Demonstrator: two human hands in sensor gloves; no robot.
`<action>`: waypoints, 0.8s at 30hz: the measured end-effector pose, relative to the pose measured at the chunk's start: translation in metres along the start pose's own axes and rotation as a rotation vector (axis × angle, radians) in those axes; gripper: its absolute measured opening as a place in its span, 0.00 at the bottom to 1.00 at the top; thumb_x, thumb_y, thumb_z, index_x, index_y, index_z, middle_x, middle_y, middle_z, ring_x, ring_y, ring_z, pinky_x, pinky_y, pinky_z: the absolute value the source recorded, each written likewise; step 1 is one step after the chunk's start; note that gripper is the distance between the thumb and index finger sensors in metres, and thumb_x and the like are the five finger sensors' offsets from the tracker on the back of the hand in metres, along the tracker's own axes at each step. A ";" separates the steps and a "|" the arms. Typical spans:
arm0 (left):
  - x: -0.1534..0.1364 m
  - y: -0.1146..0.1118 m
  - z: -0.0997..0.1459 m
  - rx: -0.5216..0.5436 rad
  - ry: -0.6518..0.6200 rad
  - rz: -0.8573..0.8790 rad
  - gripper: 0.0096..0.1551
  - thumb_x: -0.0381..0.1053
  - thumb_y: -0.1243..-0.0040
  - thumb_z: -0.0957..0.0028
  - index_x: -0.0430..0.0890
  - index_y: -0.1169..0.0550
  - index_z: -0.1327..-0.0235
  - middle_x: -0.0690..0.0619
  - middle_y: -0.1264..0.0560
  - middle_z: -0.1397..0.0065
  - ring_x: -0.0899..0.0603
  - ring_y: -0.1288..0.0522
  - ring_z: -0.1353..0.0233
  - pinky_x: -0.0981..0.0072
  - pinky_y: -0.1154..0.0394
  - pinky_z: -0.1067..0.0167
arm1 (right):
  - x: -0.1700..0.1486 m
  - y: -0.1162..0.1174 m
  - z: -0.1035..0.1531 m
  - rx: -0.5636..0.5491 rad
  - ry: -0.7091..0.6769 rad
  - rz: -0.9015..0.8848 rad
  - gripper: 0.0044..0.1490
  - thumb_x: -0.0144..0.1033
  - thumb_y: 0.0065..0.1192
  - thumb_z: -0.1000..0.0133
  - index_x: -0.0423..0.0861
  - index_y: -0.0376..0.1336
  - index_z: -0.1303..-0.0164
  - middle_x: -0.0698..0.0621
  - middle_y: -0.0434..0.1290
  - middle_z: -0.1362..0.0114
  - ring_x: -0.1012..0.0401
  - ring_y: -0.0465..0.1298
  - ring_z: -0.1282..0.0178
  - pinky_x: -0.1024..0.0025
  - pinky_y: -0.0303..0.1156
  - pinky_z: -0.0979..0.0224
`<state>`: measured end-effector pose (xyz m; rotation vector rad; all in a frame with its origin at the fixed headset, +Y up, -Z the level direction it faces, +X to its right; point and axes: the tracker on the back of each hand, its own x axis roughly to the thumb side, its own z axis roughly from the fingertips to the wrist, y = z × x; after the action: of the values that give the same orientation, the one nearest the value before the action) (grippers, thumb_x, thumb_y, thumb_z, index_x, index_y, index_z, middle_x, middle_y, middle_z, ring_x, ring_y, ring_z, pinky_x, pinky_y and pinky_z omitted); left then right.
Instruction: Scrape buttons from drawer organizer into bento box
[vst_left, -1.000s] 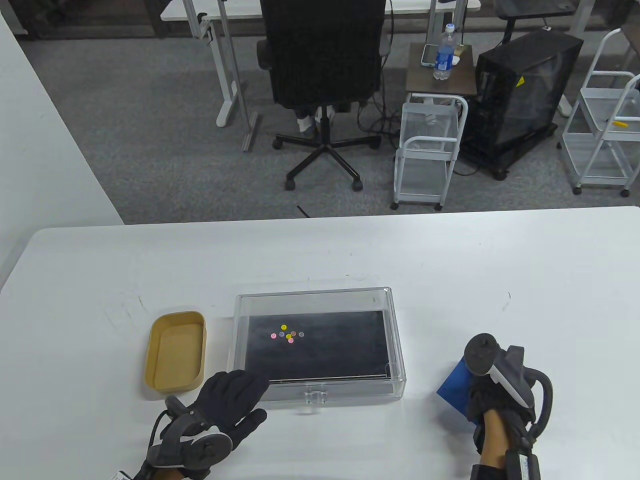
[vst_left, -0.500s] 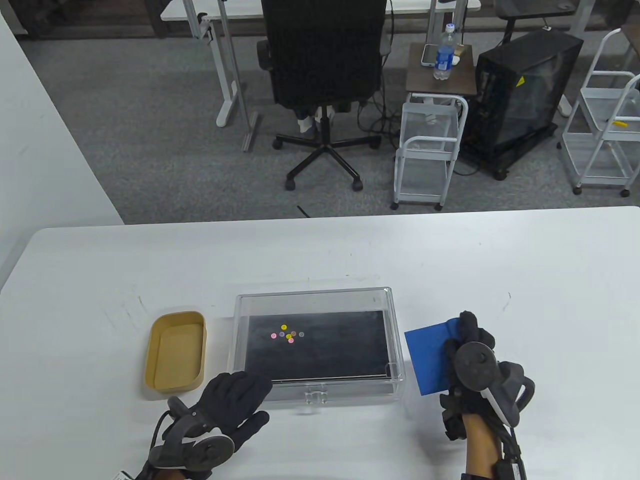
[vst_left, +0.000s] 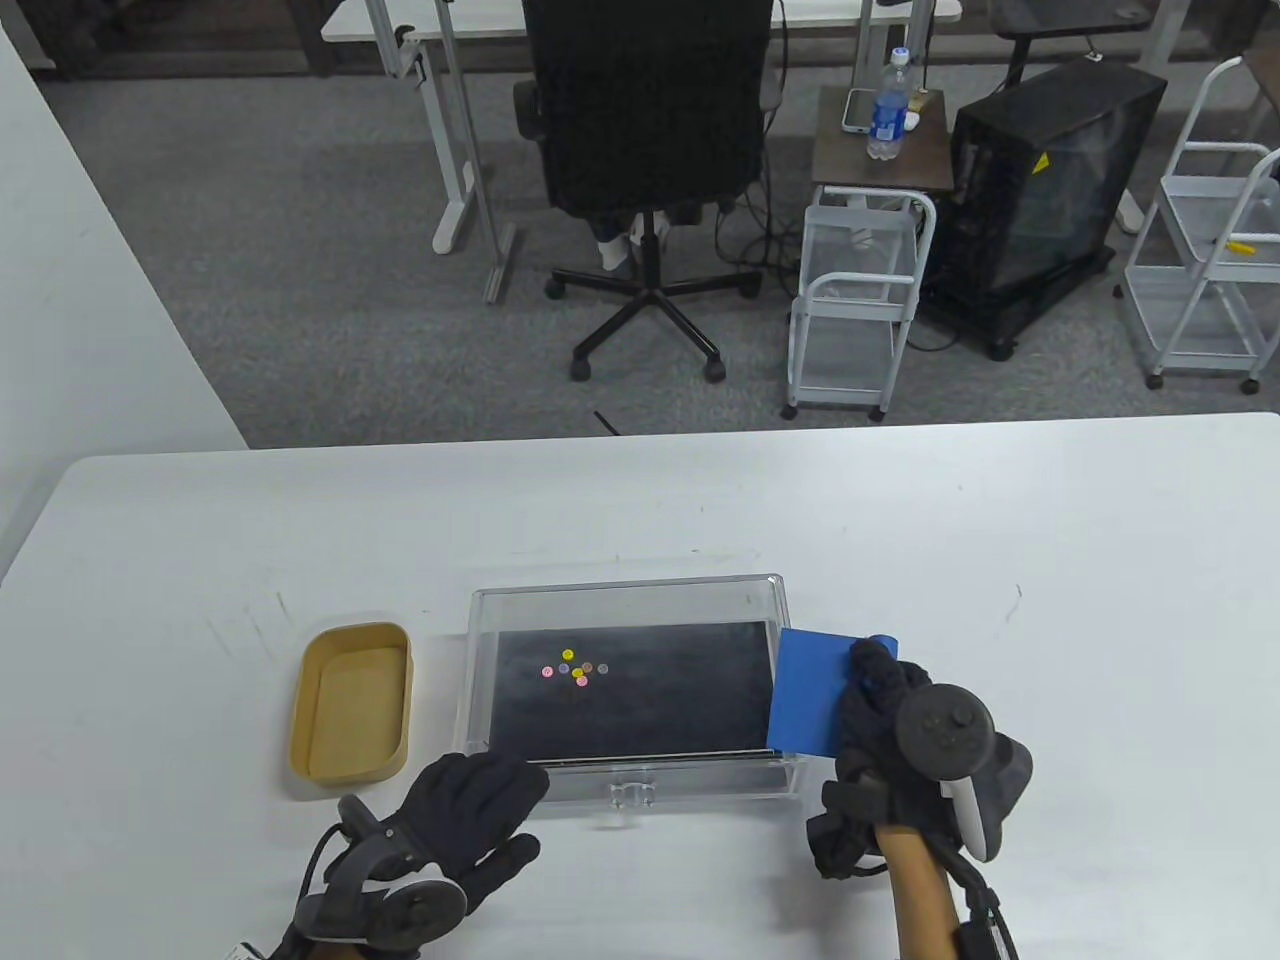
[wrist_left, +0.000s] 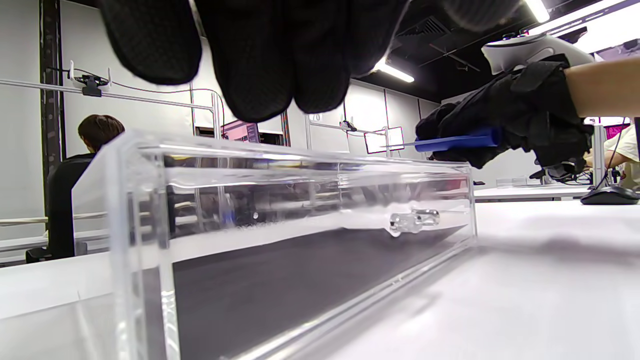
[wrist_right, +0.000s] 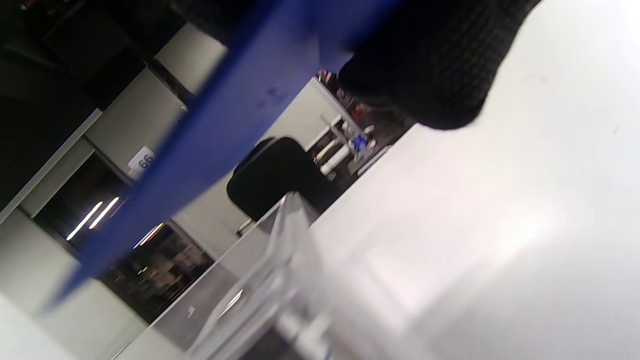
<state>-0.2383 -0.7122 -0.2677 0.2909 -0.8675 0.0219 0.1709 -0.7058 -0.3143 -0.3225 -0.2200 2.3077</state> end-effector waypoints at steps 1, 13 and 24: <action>-0.001 0.000 0.000 -0.001 0.001 0.000 0.35 0.63 0.59 0.38 0.48 0.34 0.21 0.47 0.27 0.24 0.37 0.22 0.27 0.36 0.28 0.33 | 0.000 0.004 -0.001 0.034 -0.019 0.004 0.34 0.37 0.62 0.40 0.49 0.55 0.24 0.21 0.54 0.24 0.50 0.75 0.40 0.68 0.84 0.45; -0.006 -0.002 0.003 0.001 0.008 0.029 0.35 0.63 0.59 0.38 0.48 0.34 0.21 0.48 0.27 0.24 0.38 0.22 0.27 0.36 0.28 0.32 | 0.006 0.012 -0.006 0.025 -0.028 0.155 0.40 0.42 0.70 0.45 0.51 0.56 0.24 0.25 0.59 0.24 0.59 0.82 0.59 0.79 0.82 0.68; -0.007 -0.002 0.003 0.007 0.006 0.043 0.35 0.63 0.59 0.38 0.48 0.34 0.21 0.48 0.27 0.24 0.38 0.22 0.27 0.37 0.28 0.32 | 0.037 0.020 -0.017 0.106 0.001 0.310 0.34 0.41 0.67 0.42 0.54 0.58 0.26 0.28 0.64 0.26 0.62 0.82 0.66 0.79 0.80 0.74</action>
<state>-0.2442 -0.7141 -0.2715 0.2787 -0.8681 0.0655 0.1374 -0.6915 -0.3414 -0.3217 -0.0486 2.6134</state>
